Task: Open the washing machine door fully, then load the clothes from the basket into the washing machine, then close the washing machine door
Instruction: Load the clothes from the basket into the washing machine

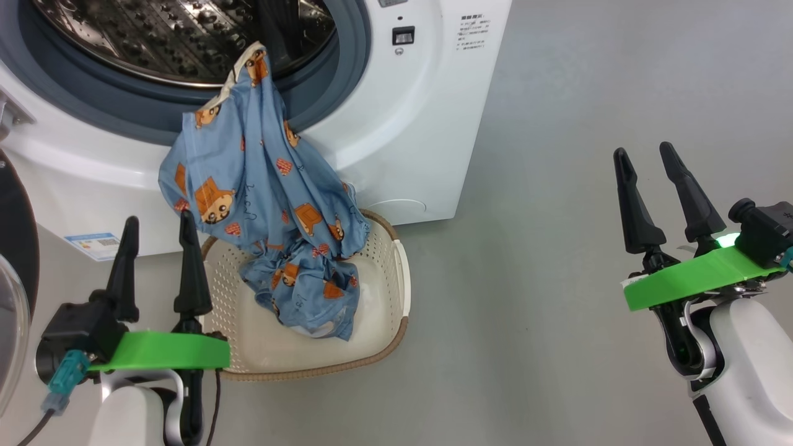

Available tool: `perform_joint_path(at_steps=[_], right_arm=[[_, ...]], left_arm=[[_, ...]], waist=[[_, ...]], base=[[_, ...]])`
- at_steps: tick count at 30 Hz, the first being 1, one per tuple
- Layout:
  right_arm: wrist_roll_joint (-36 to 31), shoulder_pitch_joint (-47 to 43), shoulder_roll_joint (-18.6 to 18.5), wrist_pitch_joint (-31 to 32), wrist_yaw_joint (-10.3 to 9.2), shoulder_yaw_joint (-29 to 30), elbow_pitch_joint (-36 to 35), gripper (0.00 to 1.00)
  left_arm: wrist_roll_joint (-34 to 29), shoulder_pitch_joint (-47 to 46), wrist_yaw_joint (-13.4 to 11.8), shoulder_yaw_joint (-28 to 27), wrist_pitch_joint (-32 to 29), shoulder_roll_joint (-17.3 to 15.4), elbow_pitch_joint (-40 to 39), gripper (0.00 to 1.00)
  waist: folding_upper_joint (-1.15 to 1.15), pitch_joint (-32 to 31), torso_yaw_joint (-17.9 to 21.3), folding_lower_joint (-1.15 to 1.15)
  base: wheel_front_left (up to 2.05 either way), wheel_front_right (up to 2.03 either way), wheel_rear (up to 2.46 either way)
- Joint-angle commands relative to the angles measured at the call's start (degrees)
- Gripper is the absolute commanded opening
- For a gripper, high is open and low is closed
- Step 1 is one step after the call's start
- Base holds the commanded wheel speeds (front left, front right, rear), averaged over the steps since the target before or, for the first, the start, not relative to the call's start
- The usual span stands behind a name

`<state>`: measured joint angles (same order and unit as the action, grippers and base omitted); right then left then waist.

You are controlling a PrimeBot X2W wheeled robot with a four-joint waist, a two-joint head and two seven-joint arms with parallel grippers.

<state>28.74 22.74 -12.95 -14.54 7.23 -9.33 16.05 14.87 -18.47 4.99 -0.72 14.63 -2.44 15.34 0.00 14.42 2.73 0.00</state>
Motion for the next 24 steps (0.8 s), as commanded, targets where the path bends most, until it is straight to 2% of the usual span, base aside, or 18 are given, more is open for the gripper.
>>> perform_joint_path(at_steps=[1, 13, 24], right_arm=[[-0.1, -0.6, -0.7, -0.5, 0.25, -1.2, -1.2, 1.0], [0.0, -0.5, -0.6, -0.5, 0.25, -1.6, -1.3, 1.0], [0.0, 0.4, -0.2, -0.5, 0.25, -1.8, -1.8, 1.0]], left_arm=[[-0.1, 0.6, -0.2, -1.5, 0.4, -0.7, -1.0, 1.0], [-0.6, 0.6, 0.0, -0.9, 0.4, -0.6, 1.3, 1.0], [0.2, -5.1, 1.1, 1.8, -1.9, -1.3, 14.9, 1.0]], waist=[[0.0, 0.0, 0.0, 0.0], [0.0, 0.3, 0.3, 0.0], [0.0, 3.3, 1.8, 0.0]], base=[[0.0, 0.0, 0.0], [0.0, 0.0, 0.0], [0.0, 0.0, 0.0]])
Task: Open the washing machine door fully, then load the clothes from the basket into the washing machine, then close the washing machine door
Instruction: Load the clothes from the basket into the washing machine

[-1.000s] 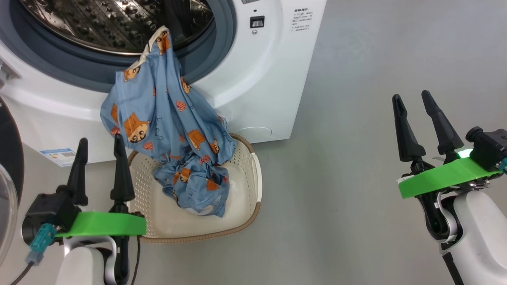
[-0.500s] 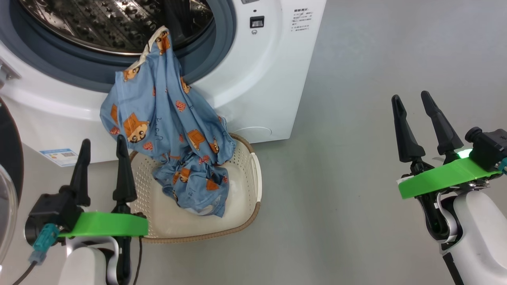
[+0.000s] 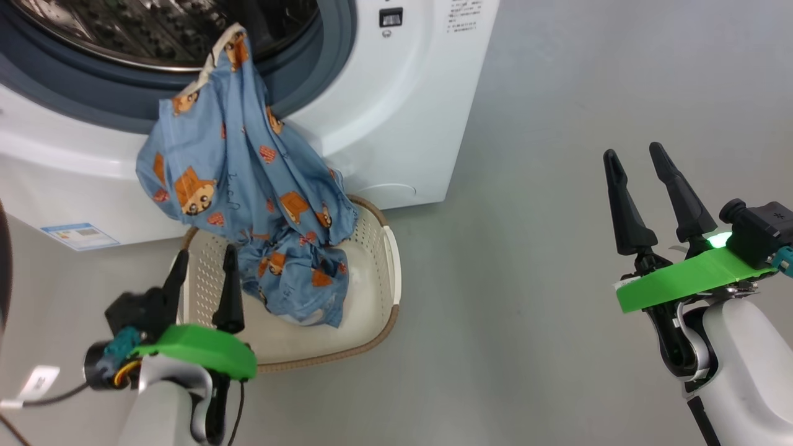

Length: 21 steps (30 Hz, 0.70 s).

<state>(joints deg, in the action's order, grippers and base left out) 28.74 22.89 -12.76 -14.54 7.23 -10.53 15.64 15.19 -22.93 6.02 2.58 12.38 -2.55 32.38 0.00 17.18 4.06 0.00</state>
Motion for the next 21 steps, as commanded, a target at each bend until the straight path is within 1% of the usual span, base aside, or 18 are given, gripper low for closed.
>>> perform_joint_path(at_steps=[1, 12, 16, 21], right_arm=[[0.1, 0.4, -0.3, -0.5, 0.25, -0.5, -1.5, 1.0], [-0.1, 2.8, 1.1, -0.5, 0.25, -0.7, -2.8, 1.0], [-0.1, 3.7, 1.5, -0.5, 0.25, -0.7, -3.2, 1.0], [-0.2, 4.2, 2.2, -0.5, 0.25, -0.6, -3.6, 1.0]], left_arm=[[0.3, -1.6, 0.2, -1.3, 0.0, -1.1, -0.7, 1.0], [2.9, -15.4, 1.2, 1.7, -1.8, -1.9, 16.8, 1.0], [3.1, -19.9, 1.4, 2.7, -1.3, -3.0, 22.7, 1.0], [3.6, -24.9, 1.1, 2.3, -0.1, -4.5, 28.9, 1.0]], waist=[[0.0, 1.1, 0.7, 0.0], [0.0, 8.3, 3.6, 0.0], [0.0, 10.5, 5.2, 0.0], [0.0, 12.9, 6.9, 0.0]], base=[[0.0, 0.0, 0.0], [0.0, 0.0, 0.0], [0.0, 0.0, 0.0], [0.0, 0.0, 0.0]])
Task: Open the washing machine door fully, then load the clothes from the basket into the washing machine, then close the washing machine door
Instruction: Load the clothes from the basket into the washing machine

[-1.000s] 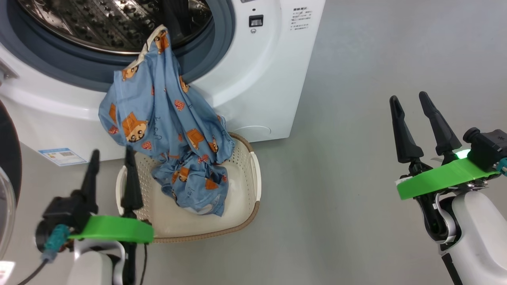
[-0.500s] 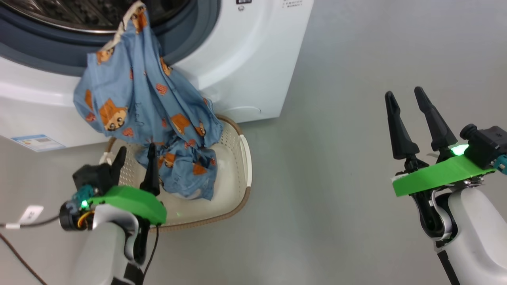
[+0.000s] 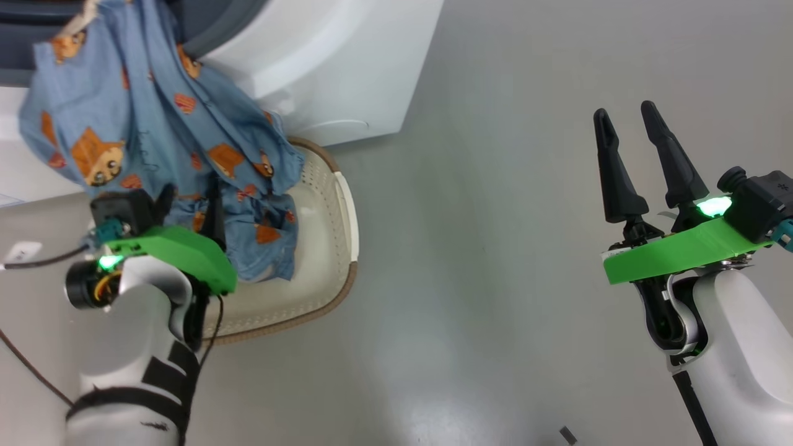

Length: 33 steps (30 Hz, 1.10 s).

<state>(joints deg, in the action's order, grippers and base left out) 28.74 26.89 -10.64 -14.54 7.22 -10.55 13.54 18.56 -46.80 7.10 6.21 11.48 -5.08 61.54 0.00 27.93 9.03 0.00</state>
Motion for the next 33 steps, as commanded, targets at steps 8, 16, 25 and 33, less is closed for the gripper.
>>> perform_joint_path(at_steps=[8, 16, 25, 33], right_arm=[[-0.2, 1.1, 1.0, -0.5, 0.26, -0.5, -2.3, 1.0], [-0.2, 1.9, 2.1, -0.5, 0.26, -0.5, -2.9, 1.0], [-0.4, 2.1, 3.1, -0.5, 0.26, -0.4, -2.9, 1.0], [-0.4, 2.4, 3.1, -0.5, 0.26, -0.4, -2.5, 1.0]], left_arm=[[0.3, -8.2, -2.0, -1.8, 2.1, -4.7, 6.4, 1.0], [-0.1, -13.9, -3.0, -1.2, 2.8, -6.5, 9.1, 1.0], [0.8, -16.7, -4.2, -1.9, 3.4, -7.0, 9.6, 1.0], [1.2, -16.9, -4.6, -2.2, 3.5, -6.7, 8.7, 0.0]], waist=[[0.0, 5.8, 4.4, 0.0], [0.0, 8.8, 6.1, 0.0], [0.0, 10.0, 6.5, 0.0], [0.0, 9.9, 5.5, 0.0]], base=[[0.0, 0.0, 0.0], [0.0, 0.0, 0.0], [0.0, 0.0, 0.0], [0.0, 0.0, 0.0]])
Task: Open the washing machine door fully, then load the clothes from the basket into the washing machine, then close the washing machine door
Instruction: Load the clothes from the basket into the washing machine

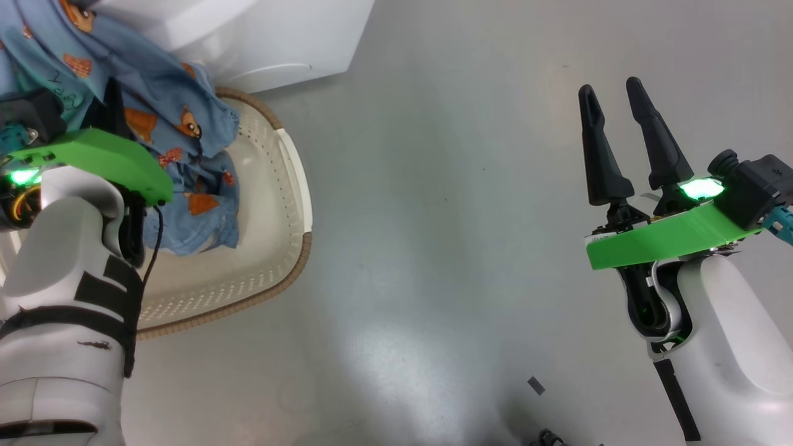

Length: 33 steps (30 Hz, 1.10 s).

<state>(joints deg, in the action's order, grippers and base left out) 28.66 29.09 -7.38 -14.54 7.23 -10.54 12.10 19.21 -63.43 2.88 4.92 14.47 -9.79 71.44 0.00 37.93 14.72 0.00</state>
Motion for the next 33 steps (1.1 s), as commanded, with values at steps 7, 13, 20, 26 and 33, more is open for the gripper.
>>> perform_joint_path(at_steps=[7, 13, 20, 26, 33], right_arm=[[-0.3, 0.2, -0.5, -0.5, 0.25, -0.5, -0.8, 1.0], [-0.1, -0.5, -0.6, -0.5, 0.25, -0.4, -0.6, 1.0], [0.1, -1.1, -1.1, -0.5, 0.25, -0.9, 0.0, 1.0], [0.4, -1.1, -1.4, -0.5, 0.25, -1.4, 0.3, 1.0], [0.7, -0.9, -1.6, -0.5, 0.25, -1.7, -0.4, 1.0]], left_arm=[[0.6, 1.3, 0.7, -1.3, 0.5, -1.4, -5.3, 0.0], [0.4, 5.9, 2.1, -3.1, 0.5, -1.3, -15.2, 0.0], [-1.1, 9.0, 2.7, -4.3, 0.5, 0.3, -26.2, 0.0], [-0.8, 7.0, 2.9, -5.6, 0.5, 0.6, -29.2, 0.0], [-0.9, -0.9, 2.6, -5.1, -2.1, -1.1, -24.9, 0.0]], waist=[[0.0, -1.7, -1.8, 0.0], [0.0, -3.5, -3.1, 0.0], [0.0, -5.5, -5.0, 0.0], [0.0, -6.3, -5.3, 0.0], [0.0, -4.0, -4.5, 0.0]], base=[[0.0, 0.0, 0.0], [0.0, 0.0, 0.0], [0.0, 0.0, 0.0], [0.0, 0.0, 0.0], [0.0, 0.0, 0.0]])
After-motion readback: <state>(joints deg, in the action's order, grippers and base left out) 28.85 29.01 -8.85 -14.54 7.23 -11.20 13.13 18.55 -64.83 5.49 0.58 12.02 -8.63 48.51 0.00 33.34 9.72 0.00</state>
